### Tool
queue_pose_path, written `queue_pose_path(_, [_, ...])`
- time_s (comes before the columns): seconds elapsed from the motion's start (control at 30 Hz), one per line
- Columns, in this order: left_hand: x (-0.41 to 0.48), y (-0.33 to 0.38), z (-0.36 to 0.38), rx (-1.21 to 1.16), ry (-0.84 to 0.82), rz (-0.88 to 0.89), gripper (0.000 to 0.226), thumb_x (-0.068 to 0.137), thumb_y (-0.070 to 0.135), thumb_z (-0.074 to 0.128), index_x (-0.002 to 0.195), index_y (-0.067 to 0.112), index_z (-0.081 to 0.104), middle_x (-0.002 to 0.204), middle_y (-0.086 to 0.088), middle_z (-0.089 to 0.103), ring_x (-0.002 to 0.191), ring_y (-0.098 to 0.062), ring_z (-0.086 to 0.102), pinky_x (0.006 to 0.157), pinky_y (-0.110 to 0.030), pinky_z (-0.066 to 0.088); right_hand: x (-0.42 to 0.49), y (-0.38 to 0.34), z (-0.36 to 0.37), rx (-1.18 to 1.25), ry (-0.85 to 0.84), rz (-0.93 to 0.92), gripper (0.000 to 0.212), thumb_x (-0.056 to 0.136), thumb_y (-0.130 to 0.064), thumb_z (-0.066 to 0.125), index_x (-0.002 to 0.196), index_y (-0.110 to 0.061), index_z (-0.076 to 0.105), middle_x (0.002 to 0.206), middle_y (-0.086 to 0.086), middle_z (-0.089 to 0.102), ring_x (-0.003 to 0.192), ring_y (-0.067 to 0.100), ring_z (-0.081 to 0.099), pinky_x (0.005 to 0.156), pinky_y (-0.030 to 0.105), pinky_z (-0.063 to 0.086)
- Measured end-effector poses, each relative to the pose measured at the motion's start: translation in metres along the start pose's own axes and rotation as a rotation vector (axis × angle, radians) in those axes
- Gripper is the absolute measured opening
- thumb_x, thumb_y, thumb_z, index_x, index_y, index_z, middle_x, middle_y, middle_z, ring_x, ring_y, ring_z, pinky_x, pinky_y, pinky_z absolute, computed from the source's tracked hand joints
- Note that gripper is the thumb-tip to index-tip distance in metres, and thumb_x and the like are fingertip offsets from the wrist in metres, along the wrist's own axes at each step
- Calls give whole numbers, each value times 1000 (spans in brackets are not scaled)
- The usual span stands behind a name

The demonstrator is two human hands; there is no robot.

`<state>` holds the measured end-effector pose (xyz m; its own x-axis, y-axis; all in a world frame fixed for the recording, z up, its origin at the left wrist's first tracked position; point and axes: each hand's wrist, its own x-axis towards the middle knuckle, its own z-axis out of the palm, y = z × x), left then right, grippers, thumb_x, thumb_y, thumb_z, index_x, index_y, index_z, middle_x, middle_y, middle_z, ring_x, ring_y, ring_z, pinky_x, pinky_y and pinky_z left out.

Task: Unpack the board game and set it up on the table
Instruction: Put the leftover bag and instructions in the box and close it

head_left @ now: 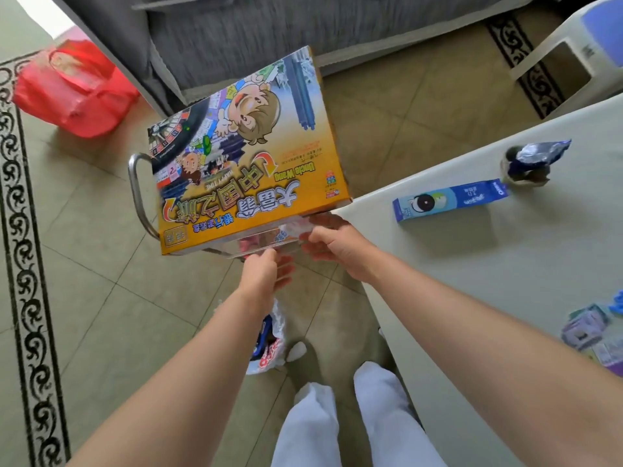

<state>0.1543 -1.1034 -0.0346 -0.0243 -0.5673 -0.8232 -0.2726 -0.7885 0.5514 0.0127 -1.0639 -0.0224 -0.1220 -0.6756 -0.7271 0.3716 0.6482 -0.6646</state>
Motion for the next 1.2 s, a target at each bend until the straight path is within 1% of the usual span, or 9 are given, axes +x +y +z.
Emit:
queue_pose_path(0.13, [-6, -16, 49, 307, -78, 58, 26, 99, 13, 41, 117, 3, 57, 88, -10, 63, 63, -15, 57, 55, -24, 44, -5, 9, -56, -100, 22, 75, 27, 96, -6, 48, 123, -5, 51, 109, 17, 64, 73, 14, 62, 63, 20, 52])
queue_pose_path(0.27, [-8, -27, 111, 535, -205, 127, 26, 98, 7, 41, 116, 0, 58, 94, -11, 61, 64, -11, 54, 45, -11, 41, -8, 32, -126, -187, 158, 170, 24, 96, -12, 43, 116, -7, 55, 102, 10, 63, 76, 14, 62, 70, 25, 52])
queue_pose_path(0.37, [3, -30, 163, 730, -192, 235, 26, 92, 12, 47, 113, 10, 62, 107, -8, 66, 84, -19, 62, 74, -30, 55, -12, 46, -177, -173, 263, 205, 18, 93, -10, 43, 107, -10, 54, 93, 8, 62, 70, 13, 59, 66, 24, 48])
queue_pose_path(0.43, [9, -33, 196, 902, -177, 320, 30, 91, 17, 50, 119, 16, 58, 119, -5, 63, 102, -22, 61, 89, -37, 51, -15, 54, -207, -142, 302, 212, 16, 93, -8, 42, 104, -10, 53, 85, 5, 59, 64, 12, 56, 61, 23, 44])
queue_pose_path(0.57, [22, -35, 250, 1120, -83, 495, 46, 89, 18, 55, 134, 14, 45, 130, -7, 50, 119, -25, 47, 96, -38, 41, -15, 67, -252, -106, 361, 232, 13, 93, -8, 42, 97, -11, 54, 84, 6, 58, 65, 13, 56, 62, 24, 45])
queue_pose_path(0.73, [56, -27, 301, 1345, 11, 745, 57, 82, 23, 62, 134, 13, 42, 134, -8, 45, 129, -28, 35, 104, -37, 32, -7, 74, -293, 3, 418, 238, 14, 93, -7, 40, 92, -12, 53, 80, 4, 56, 66, 14, 55, 63, 24, 44])
queue_pose_path(0.87, [80, -17, 339, 1422, -92, 781, 78, 80, 26, 66, 147, 18, 27, 153, -3, 29, 146, -28, 10, 117, -38, 14, 6, 73, -326, 81, 494, 226, 15, 94, -10, 41, 103, -10, 54, 83, 3, 59, 68, 14, 57, 64, 24, 45])
queue_pose_path(1.03, [98, -14, 370, 1516, -165, 814, 76, 81, 40, 65, 145, 19, 30, 135, -5, 46, 129, -28, 34, 103, -37, 28, 28, 59, -369, 229, 612, 189, 14, 96, -13, 44, 107, -9, 52, 88, 6, 61, 65, 13, 59, 60, 22, 47])
queue_pose_path(1.2, [115, -5, 382, 1511, -151, 809, 52, 77, 40, 65, 118, 13, 47, 113, -7, 50, 107, -27, 46, 82, -35, 35, 60, 39, -417, 454, 833, 157, 8, 95, -11, 47, 103, -11, 46, 88, 8, 54, 59, 14, 56, 52, 23, 46])
